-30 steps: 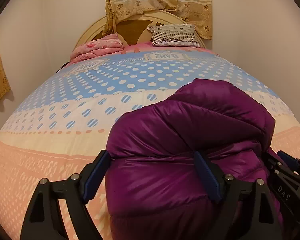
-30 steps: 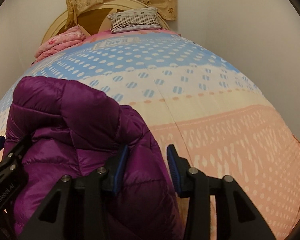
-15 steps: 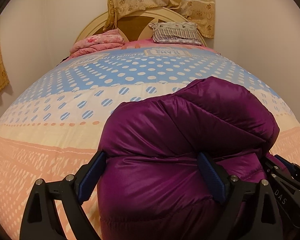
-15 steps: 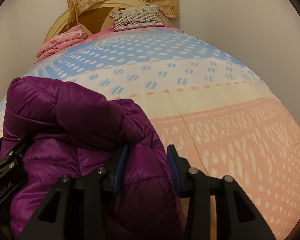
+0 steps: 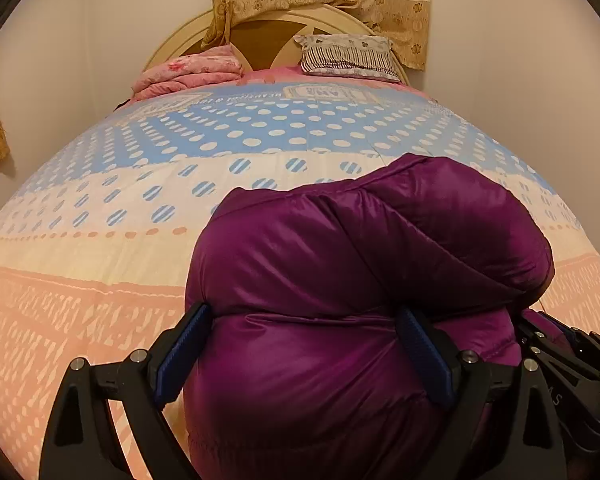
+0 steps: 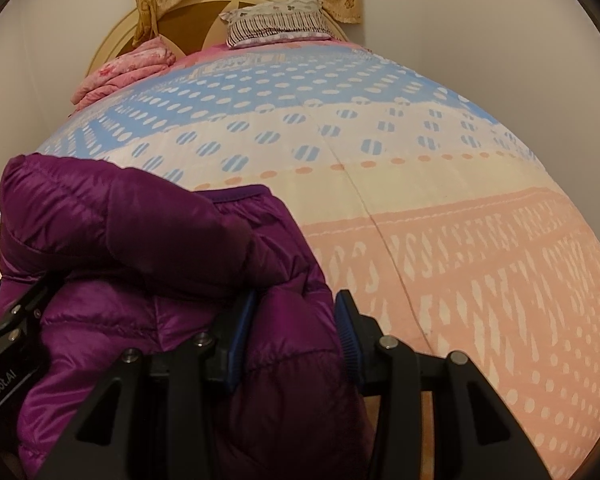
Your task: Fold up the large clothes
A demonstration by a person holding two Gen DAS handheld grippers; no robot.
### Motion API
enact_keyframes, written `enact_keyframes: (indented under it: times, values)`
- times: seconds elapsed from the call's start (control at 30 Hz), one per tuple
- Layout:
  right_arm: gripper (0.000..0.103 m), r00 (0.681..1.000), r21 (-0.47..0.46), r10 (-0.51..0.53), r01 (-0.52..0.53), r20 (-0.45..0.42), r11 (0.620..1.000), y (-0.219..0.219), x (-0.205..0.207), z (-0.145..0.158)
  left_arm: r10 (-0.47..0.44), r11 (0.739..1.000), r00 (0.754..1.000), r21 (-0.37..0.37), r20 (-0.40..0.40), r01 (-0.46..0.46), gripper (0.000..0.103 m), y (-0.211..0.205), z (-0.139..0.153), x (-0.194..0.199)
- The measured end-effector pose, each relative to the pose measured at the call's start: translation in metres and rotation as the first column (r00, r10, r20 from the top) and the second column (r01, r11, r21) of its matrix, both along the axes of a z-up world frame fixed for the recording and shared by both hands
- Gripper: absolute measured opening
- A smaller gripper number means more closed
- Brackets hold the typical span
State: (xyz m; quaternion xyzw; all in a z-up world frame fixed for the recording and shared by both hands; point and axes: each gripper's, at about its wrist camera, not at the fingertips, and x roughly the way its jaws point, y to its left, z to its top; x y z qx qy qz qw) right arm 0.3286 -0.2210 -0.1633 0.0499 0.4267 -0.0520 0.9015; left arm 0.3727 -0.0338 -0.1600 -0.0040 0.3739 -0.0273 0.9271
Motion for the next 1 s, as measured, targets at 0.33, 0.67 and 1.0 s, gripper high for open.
enact_keyframes:
  times: [0.33, 0.67, 1.0]
  values:
    - [0.044, 1.000, 0.022, 0.015, -0.014, -0.010, 1.000, -0.003, 0.004, -0.004, -0.013, 0.999, 1.000, -0.035, -0.028, 0.012, 0.094, 0.006, -0.004, 0.004]
    - [0.072, 0.998, 0.126, 0.056, -0.056, -0.001, 0.990, -0.021, -0.016, 0.013, -0.071, 0.982, 0.995, -0.181, -0.069, 0.057, 0.094, 0.042, 0.011, -0.051]
    - [0.083, 0.992, 0.246, 0.128, -0.126, 0.010, 0.961, -0.030, -0.038, -0.002, -0.193, 0.943, 0.978, -0.291, -0.083, 0.161, 0.100, 0.045, -0.006, -0.066]
